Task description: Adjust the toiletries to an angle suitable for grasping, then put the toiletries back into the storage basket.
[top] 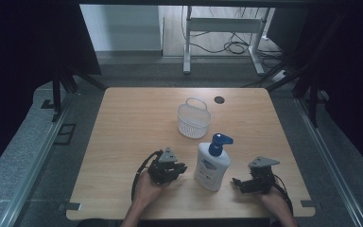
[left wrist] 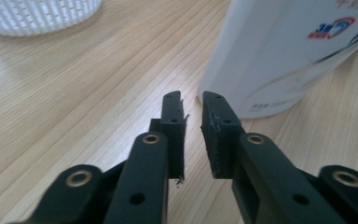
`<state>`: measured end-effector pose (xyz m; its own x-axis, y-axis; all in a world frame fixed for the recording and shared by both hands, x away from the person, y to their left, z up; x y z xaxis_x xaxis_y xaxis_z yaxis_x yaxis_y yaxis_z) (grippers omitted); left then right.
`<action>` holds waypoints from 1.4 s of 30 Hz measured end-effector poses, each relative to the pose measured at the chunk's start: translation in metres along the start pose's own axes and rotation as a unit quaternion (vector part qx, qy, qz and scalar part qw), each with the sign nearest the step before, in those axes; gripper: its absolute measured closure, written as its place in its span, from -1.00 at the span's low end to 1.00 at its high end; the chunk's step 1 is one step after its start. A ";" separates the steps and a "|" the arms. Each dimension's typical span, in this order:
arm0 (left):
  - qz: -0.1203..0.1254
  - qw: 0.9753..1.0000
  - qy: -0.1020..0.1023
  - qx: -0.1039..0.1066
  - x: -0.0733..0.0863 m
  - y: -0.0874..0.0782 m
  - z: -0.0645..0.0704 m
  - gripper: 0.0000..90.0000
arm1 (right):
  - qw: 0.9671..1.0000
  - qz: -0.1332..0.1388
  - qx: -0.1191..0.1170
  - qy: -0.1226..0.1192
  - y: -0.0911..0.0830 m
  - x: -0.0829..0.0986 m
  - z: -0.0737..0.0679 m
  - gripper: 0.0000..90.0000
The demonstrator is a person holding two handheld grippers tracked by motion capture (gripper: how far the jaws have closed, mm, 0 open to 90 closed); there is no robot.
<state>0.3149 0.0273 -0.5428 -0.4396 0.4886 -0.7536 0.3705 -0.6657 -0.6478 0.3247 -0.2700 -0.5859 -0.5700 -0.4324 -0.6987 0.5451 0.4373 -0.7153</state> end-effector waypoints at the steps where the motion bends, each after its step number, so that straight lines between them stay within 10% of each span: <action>1: -0.001 1.000 0.001 -0.004 0.001 -0.001 0.000 0.70 | 1.000 0.000 0.000 0.000 0.000 0.000 0.000 -1.00; 42: -0.060 0.995 -0.003 -0.081 0.059 -0.012 0.005 -0.64 | 1.000 0.002 -0.005 -0.003 -0.004 0.001 -0.003 -0.90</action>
<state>0.2804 0.0616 -0.5794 -0.4941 0.5556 -0.6687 0.4419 -0.5019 -0.7435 0.3206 -0.2698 -0.5836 -0.5637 -0.4348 -0.7023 0.5423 0.4465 -0.7117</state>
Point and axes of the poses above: each handheld gripper's, and its own axes: y roughly forward along the jaws, x roughly out of its underside, z roughly to its right, the point moved 6 cm from there along y, roughly forward along the jaws, and after that the axes turned 1 degree about y, right-handed, at the moved point
